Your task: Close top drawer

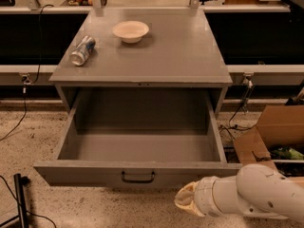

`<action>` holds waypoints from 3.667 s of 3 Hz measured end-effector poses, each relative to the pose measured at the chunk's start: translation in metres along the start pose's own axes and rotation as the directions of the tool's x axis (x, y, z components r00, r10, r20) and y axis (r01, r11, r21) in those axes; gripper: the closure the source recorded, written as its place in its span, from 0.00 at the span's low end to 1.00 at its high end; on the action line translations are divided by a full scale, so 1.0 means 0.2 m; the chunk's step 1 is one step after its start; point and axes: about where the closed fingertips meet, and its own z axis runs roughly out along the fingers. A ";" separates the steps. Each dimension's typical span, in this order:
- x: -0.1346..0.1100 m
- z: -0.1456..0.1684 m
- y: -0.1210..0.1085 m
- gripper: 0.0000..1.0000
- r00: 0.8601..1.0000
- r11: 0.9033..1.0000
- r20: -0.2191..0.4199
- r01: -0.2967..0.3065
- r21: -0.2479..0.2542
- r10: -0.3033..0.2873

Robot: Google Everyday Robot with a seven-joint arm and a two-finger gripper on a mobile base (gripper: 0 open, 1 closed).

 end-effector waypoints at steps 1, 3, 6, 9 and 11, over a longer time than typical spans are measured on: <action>-0.01 0.09 -0.12 1.00 0.998 0.999 0.058 0.000 0.037 -0.002; -0.06 0.13 -0.21 1.00 0.996 0.998 0.093 0.011 0.057 -0.017; -0.15 0.19 -0.49 1.00 0.989 0.988 0.091 0.103 0.115 -0.113; -0.27 0.26 -0.62 1.00 0.975 0.977 0.115 0.176 0.119 -0.189; -0.32 0.33 -0.81 1.00 0.931 0.945 0.186 0.290 0.149 -0.315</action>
Offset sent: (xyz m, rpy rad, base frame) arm 0.0926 0.0267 -0.0057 0.1351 -0.1451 -0.0220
